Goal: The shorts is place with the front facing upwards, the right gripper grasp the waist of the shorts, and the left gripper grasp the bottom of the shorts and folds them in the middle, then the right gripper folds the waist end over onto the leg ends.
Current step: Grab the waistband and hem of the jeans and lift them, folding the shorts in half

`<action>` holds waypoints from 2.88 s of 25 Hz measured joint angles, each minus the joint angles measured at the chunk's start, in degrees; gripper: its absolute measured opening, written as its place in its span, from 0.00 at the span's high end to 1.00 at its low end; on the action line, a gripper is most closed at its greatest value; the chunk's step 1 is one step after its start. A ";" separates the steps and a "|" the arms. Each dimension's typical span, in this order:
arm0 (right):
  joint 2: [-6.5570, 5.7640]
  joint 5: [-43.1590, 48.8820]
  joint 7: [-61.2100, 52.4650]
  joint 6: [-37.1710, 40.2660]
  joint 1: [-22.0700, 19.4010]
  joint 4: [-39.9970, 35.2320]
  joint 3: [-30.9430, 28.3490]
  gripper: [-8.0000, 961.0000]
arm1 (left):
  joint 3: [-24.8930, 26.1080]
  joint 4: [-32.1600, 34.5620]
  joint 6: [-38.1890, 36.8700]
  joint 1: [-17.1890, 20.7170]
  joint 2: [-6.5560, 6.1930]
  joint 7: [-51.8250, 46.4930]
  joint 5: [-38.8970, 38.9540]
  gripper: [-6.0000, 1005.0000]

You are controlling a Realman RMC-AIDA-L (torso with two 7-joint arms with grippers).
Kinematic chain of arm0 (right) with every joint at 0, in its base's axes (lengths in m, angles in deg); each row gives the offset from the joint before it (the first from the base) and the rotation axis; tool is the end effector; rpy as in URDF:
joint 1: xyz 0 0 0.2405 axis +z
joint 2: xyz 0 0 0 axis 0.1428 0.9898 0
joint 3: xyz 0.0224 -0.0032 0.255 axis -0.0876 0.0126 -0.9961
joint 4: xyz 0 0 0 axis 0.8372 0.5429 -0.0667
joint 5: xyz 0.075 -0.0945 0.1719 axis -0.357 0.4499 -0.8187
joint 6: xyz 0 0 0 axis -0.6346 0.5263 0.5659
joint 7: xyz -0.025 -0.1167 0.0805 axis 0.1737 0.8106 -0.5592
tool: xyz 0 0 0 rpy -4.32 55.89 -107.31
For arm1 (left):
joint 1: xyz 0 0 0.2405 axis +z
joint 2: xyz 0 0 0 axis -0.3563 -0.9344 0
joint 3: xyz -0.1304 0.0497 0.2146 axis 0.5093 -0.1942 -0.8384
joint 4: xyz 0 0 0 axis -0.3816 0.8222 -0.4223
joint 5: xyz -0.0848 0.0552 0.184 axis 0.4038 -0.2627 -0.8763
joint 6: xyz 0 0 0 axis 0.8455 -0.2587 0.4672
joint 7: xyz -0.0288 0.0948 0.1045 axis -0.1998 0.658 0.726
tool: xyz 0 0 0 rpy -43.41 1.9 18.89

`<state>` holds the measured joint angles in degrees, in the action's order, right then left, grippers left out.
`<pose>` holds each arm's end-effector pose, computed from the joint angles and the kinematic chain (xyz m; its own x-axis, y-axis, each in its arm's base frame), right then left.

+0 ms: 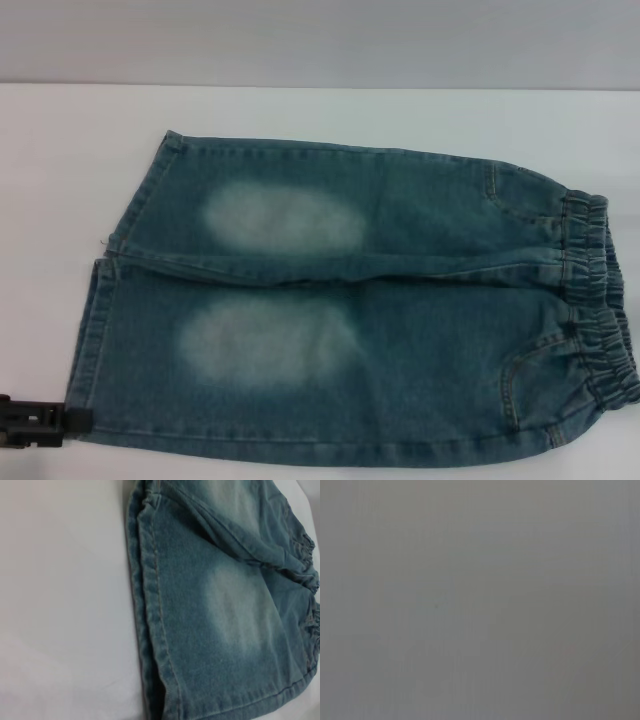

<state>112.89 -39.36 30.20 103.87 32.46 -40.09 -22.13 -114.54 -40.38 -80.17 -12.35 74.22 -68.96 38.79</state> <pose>0.4002 0.3234 0.0870 0.7516 0.0742 -0.6554 -0.6437 0.2995 -0.7043 -0.3714 0.2392 0.0758 0.0699 0.9872 0.1431 0.9904 -0.0858 0.1087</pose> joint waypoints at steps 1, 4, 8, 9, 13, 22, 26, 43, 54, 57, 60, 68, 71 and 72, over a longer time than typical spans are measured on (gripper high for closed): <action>-0.01 0.00 0.00 0.00 0.00 -0.01 0.00 0.27 | 0.00 0.02 0.01 -0.07 0.06 -0.04 -0.01 0.26; -0.08 0.00 0.00 0.00 0.00 -0.10 0.01 0.27 | 0.00 0.03 0.08 -0.11 0.06 -0.11 -0.02 0.26; -0.16 0.00 0.00 0.00 0.00 -0.20 0.08 0.27 | 0.00 0.01 0.17 -0.14 0.06 -0.20 -0.04 0.26; -0.20 0.00 0.00 0.00 0.00 -0.22 0.08 0.27 | 0.00 0.01 0.17 -0.14 0.06 -0.20 -0.04 0.26; -0.32 0.00 0.00 0.00 0.00 -0.23 -0.05 0.27 | 0.00 0.02 0.29 -0.06 0.06 -0.33 -0.04 0.27; -0.38 -0.11 -0.02 0.34 0.00 -0.23 0.00 0.27 | 0.00 -0.13 0.74 -0.17 -0.04 -0.36 -0.03 0.27; -0.38 -0.10 -0.04 0.41 0.00 -0.22 0.00 0.28 | 0.00 0.06 1.42 -0.51 -0.09 -0.37 -1.35 0.27; -0.19 0.01 -0.03 0.12 -0.85 -0.22 0.09 0.28 | 0.07 0.93 1.53 -1.92 1.14 0.15 -1.68 0.28; -0.11 0.00 -0.01 0.06 -1.52 -0.21 0.08 0.28 | 0.09 0.95 -0.34 -4.87 2.00 1.01 0.07 0.29; -0.11 0.01 0.00 0.04 -1.52 -0.22 0.09 0.28 | 0.09 0.95 -0.39 -4.93 2.00 1.03 0.76 0.29; -0.11 0.01 0.00 0.01 -1.51 -0.23 0.08 0.28 | 0.09 0.95 -0.22 -4.98 2.01 1.46 1.72 0.29; -0.15 0.01 0.00 -0.01 -1.31 -0.23 0.79 0.28 | 0.09 0.90 2.13 -5.25 2.06 1.73 2.27 0.30; -0.08 0.00 0.00 -0.01 -1.24 -0.23 0.79 0.28 | 0.09 0.86 3.16 -5.26 2.05 1.78 2.28 0.30; -0.09 0.00 0.00 -0.01 -1.20 -0.22 0.79 0.28 | 0.09 0.86 3.53 -5.27 2.05 1.79 2.29 0.30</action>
<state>112.81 -39.36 30.20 103.86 31.26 -40.31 -21.35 -114.45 -39.53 -76.64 -17.62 76.27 -67.17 41.08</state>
